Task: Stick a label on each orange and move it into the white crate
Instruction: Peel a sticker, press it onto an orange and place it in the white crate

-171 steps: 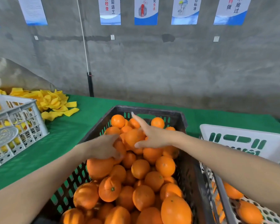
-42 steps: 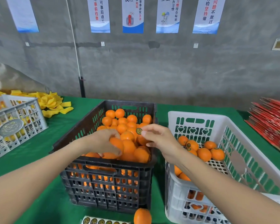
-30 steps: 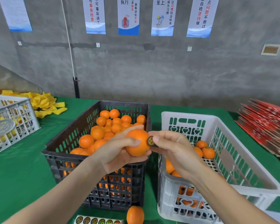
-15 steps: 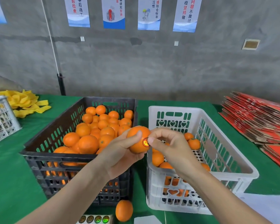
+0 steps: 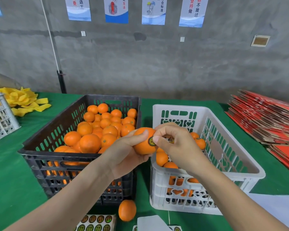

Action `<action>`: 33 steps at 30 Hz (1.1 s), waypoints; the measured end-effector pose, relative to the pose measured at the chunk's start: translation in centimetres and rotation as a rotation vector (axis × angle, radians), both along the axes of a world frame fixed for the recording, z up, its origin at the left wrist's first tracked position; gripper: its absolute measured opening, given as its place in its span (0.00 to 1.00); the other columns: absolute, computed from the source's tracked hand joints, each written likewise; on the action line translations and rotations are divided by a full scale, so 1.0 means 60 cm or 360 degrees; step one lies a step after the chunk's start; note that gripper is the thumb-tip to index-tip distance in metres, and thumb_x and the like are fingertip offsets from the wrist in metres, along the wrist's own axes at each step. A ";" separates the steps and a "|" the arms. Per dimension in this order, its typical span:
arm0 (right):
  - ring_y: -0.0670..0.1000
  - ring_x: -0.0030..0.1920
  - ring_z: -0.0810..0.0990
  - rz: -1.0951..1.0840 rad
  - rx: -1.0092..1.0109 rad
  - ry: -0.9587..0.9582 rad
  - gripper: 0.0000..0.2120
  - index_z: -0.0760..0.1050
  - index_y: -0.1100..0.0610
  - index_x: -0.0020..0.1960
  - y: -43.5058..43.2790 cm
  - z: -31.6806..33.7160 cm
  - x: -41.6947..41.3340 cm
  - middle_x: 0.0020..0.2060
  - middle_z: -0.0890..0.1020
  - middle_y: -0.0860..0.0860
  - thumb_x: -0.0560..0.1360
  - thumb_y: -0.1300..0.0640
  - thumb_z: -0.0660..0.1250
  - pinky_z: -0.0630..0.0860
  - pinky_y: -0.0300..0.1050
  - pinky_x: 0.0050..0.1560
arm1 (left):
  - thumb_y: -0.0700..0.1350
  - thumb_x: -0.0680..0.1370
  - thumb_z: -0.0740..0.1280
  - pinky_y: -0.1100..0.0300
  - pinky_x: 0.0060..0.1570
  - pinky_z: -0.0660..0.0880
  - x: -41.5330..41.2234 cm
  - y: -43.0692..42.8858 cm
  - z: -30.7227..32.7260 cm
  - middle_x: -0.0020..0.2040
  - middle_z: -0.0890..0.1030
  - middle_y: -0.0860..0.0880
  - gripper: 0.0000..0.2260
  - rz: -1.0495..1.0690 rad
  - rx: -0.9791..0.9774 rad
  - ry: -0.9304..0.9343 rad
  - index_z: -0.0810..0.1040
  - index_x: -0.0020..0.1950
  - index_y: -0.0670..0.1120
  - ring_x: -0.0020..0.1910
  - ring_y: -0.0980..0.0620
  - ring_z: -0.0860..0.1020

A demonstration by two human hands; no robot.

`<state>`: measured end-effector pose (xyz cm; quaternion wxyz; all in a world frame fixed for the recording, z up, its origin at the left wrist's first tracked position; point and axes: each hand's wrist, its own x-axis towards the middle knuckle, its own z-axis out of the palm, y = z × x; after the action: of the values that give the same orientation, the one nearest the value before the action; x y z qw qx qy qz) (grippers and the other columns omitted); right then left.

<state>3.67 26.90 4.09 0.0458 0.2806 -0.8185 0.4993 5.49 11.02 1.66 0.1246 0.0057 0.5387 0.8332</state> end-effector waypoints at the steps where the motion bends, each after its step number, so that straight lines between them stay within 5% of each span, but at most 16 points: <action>1: 0.42 0.50 0.75 0.0005 -0.0004 -0.0016 0.11 0.75 0.48 0.38 0.001 0.000 -0.001 0.49 0.77 0.49 0.75 0.61 0.67 0.70 0.34 0.53 | 0.50 0.71 0.69 0.60 0.42 0.75 0.000 0.001 0.000 0.51 0.81 0.45 0.22 0.0002 0.0000 -0.0010 0.76 0.64 0.46 0.41 0.52 0.79; 7: 0.47 0.46 0.74 -0.0157 0.0006 0.0312 0.07 0.73 0.53 0.40 -0.005 -0.019 0.008 0.44 0.76 0.50 0.75 0.62 0.68 0.71 0.34 0.45 | 0.49 0.72 0.68 0.59 0.44 0.78 -0.001 0.008 -0.005 0.60 0.80 0.42 0.21 -0.0066 0.0097 -0.0026 0.76 0.64 0.45 0.49 0.48 0.80; 11: 0.48 0.47 0.75 -0.0193 -0.0091 0.0426 0.06 0.75 0.54 0.44 0.000 -0.033 0.014 0.46 0.76 0.51 0.73 0.63 0.69 0.73 0.40 0.47 | 0.47 0.73 0.67 0.61 0.38 0.78 0.000 0.010 -0.006 0.57 0.81 0.42 0.21 -0.0118 0.0096 -0.0013 0.74 0.66 0.44 0.46 0.49 0.82; 13: 0.46 0.44 0.76 -0.0133 -0.0149 0.0322 0.21 0.71 0.40 0.56 0.009 -0.033 0.011 0.50 0.74 0.47 0.72 0.61 0.72 0.76 0.42 0.44 | 0.44 0.73 0.69 0.62 0.36 0.77 0.002 0.009 -0.007 0.52 0.83 0.45 0.20 -0.0146 0.0076 0.0000 0.74 0.65 0.45 0.43 0.50 0.82; 16: 0.47 0.37 0.79 0.0014 -0.0240 -0.0093 0.46 0.50 0.25 0.65 0.032 -0.030 -0.004 0.56 0.71 0.44 0.68 0.57 0.76 0.80 0.41 0.41 | 0.41 0.72 0.71 0.63 0.35 0.77 0.005 0.011 -0.014 0.49 0.84 0.47 0.21 -0.0181 0.0050 -0.0003 0.74 0.64 0.45 0.40 0.52 0.83; 20: 0.41 0.55 0.77 0.0345 0.0082 -0.0247 0.30 0.65 0.36 0.65 0.049 -0.034 -0.020 0.59 0.75 0.43 0.68 0.47 0.73 0.77 0.42 0.55 | 0.45 0.73 0.65 0.60 0.41 0.78 -0.001 0.029 -0.019 0.55 0.82 0.45 0.18 -0.0265 -0.0038 0.0028 0.77 0.63 0.44 0.46 0.52 0.82; 25: 0.43 0.52 0.77 0.0149 0.0124 -0.0210 0.26 0.73 0.42 0.56 0.071 -0.036 -0.073 0.53 0.77 0.42 0.63 0.54 0.79 0.77 0.40 0.48 | 0.52 0.73 0.65 0.50 0.61 0.75 -0.018 0.051 -0.029 0.60 0.81 0.44 0.22 -0.0239 -0.0022 -0.0099 0.76 0.63 0.42 0.59 0.45 0.79; 27: 0.43 0.50 0.76 -0.0086 0.0135 -0.0253 0.24 0.71 0.44 0.55 0.091 -0.043 -0.122 0.51 0.75 0.42 0.64 0.55 0.78 0.74 0.39 0.44 | 0.56 0.70 0.65 0.49 0.61 0.73 -0.026 0.052 -0.041 0.64 0.78 0.45 0.28 -0.0068 -0.0157 -0.0142 0.72 0.67 0.44 0.62 0.43 0.77; 30: 0.50 0.46 0.77 -0.0293 0.0634 -0.0411 0.24 0.70 0.51 0.56 0.121 -0.081 -0.198 0.47 0.76 0.49 0.64 0.59 0.76 0.77 0.47 0.42 | 0.53 0.78 0.61 0.51 0.58 0.75 -0.030 0.046 -0.067 0.58 0.82 0.45 0.18 0.0118 -0.0317 -0.0139 0.75 0.63 0.45 0.57 0.45 0.80; 33: 0.54 0.54 0.75 -0.0223 0.1445 -0.0541 0.31 0.67 0.55 0.67 0.130 -0.140 -0.242 0.59 0.75 0.55 0.66 0.59 0.74 0.74 0.48 0.47 | 0.47 0.83 0.56 0.52 0.54 0.77 -0.028 0.039 -0.091 0.52 0.84 0.44 0.12 0.0218 -0.0331 -0.0166 0.78 0.57 0.45 0.52 0.45 0.82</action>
<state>-10.88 34.70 -4.31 -0.1819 0.1310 -0.9663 0.1264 3.80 13.35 -3.82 0.0952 -0.0874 0.6139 0.7787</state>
